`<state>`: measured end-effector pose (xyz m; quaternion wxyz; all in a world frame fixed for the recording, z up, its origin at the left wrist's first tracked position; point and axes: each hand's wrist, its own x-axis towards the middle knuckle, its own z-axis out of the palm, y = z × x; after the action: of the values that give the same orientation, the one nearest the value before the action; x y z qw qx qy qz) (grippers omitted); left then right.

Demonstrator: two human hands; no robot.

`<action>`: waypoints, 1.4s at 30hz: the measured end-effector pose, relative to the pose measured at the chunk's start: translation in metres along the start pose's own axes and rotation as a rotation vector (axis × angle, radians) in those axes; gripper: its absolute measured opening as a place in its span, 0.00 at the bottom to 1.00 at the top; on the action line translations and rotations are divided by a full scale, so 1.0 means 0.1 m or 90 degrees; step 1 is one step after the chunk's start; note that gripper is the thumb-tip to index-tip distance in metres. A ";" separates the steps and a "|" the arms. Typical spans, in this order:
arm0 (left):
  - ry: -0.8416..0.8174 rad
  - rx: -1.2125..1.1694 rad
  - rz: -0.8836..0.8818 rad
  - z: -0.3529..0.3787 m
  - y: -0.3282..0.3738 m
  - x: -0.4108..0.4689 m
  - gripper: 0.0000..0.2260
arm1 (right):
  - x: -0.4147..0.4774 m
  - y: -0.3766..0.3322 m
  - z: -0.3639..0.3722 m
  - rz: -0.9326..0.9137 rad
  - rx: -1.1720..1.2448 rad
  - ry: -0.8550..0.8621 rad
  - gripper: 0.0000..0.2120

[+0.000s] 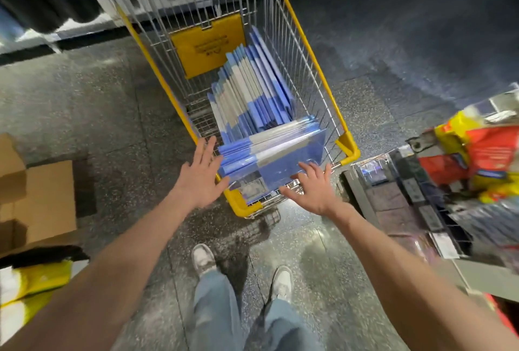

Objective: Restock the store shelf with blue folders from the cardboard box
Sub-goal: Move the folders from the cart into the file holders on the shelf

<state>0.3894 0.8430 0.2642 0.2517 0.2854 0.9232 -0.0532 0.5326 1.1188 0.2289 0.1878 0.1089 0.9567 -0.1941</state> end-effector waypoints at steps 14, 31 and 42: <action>-0.008 0.116 0.027 -0.09 0.99 0.07 0.33 | -0.56 0.68 -0.16 0.048 0.015 0.025 0.51; -0.074 0.078 0.245 -0.64 1.56 1.09 0.27 | 0.15 0.52 -0.60 0.563 0.664 0.214 0.31; -0.157 0.066 0.407 -0.19 1.68 1.87 0.28 | 0.52 0.76 -0.26 0.743 0.852 0.262 0.18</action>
<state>0.3416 1.0808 0.1960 0.3507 0.5639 0.7459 -0.0525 0.4988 1.2054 0.2053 -0.0209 0.6944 0.4521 -0.5594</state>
